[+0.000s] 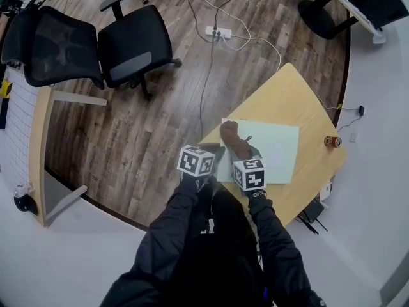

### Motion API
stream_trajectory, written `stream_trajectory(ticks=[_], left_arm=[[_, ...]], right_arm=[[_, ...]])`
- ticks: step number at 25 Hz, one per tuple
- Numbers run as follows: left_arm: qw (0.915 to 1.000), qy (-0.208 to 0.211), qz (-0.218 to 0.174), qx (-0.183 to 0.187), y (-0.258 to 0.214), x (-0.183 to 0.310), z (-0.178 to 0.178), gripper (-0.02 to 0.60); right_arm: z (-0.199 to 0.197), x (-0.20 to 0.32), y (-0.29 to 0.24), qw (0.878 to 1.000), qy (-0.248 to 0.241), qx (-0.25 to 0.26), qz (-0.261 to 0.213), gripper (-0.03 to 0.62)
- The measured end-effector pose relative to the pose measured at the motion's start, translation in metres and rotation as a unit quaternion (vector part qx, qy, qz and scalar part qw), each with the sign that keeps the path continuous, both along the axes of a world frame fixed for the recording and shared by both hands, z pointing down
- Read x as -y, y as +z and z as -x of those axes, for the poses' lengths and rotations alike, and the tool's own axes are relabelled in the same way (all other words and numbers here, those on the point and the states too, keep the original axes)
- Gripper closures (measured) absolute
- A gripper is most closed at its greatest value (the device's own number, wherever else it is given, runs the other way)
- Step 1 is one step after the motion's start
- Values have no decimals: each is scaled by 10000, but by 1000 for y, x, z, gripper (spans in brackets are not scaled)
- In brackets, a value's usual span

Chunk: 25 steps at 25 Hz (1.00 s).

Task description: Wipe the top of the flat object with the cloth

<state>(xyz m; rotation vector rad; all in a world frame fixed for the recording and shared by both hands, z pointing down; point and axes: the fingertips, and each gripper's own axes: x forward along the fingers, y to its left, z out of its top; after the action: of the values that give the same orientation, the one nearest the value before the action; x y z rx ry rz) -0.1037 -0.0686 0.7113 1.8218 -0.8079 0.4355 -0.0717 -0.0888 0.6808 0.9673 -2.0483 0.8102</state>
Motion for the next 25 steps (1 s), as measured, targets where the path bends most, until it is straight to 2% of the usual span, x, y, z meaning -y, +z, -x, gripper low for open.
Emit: stream_trajectory(ticks=[11, 19, 25], left_arm=[[9999, 109, 37, -99, 0, 0, 2, 494], [10000, 75, -9, -50, -1, 1, 0, 494], [9998, -116, -51, 180, 0, -1, 1, 494]], right_arm=[[-9, -75, 0, 9975, 557, 75, 431, 479], [-3, -141, 2, 9962, 397, 172, 762, 479], [-12, -176, -4, 9960, 266, 144, 841, 479]])
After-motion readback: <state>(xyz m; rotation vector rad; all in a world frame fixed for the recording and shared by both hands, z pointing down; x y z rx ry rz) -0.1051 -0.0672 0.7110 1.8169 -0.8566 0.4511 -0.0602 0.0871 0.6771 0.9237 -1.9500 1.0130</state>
